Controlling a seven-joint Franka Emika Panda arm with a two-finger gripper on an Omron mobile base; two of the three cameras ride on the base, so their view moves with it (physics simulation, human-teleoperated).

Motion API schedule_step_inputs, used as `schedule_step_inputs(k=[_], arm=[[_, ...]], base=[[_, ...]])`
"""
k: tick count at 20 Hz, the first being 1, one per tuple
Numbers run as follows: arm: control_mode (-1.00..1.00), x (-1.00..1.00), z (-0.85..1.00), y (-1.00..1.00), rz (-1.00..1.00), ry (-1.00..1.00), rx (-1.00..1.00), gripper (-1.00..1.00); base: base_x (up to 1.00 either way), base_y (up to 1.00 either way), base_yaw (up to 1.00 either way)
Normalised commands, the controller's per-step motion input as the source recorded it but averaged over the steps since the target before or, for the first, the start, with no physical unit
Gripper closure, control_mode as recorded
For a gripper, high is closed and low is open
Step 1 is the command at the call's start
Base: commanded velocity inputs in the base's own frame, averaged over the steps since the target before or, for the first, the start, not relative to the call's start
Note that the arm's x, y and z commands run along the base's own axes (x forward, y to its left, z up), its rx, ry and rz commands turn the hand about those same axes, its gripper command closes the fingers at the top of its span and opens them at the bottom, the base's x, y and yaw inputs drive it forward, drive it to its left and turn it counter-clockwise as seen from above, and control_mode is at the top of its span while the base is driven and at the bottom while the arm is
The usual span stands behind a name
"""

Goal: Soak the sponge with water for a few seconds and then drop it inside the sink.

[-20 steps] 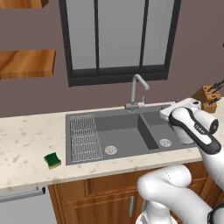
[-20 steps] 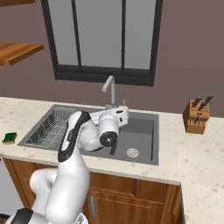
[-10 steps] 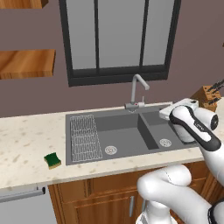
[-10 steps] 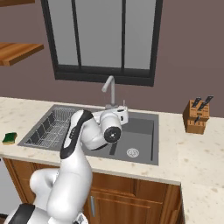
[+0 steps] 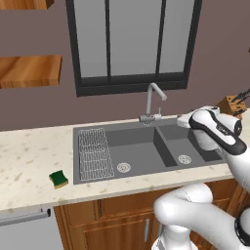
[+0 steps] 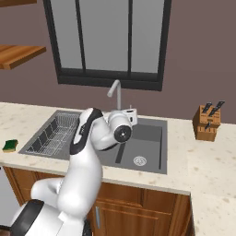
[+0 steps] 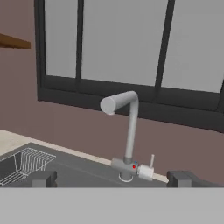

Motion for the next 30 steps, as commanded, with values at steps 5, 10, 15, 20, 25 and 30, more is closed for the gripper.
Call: schedule_step_inputs(k=[5,10,15,20,25,30], arm=[[-1.00,0.18,-0.22,0.00,0.00,0.00,0.07,-1.00],[-1.00,0.13,-0.40,0.00,0.00,0.00,0.14,-1.00],[-1.00,0.08,-0.33,0.00,0.00,-0.01,0.12,-1.00],[-1.00,0.08,-0.14,0.00,0.00,-0.05,0.04,-1.00],[-1.00,0.11,0.00,0.00,0.00,-0.03,0.00,-1.00],[-1.00,0.15,0.00,0.00,0.00,-0.07,0.00,-1.00]], base=[[0.00,0.00,0.00],[0.00,0.00,0.00],[0.00,0.00,0.00],[0.00,0.00,0.00],[0.00,0.00,0.00],[0.00,0.00,0.00]])
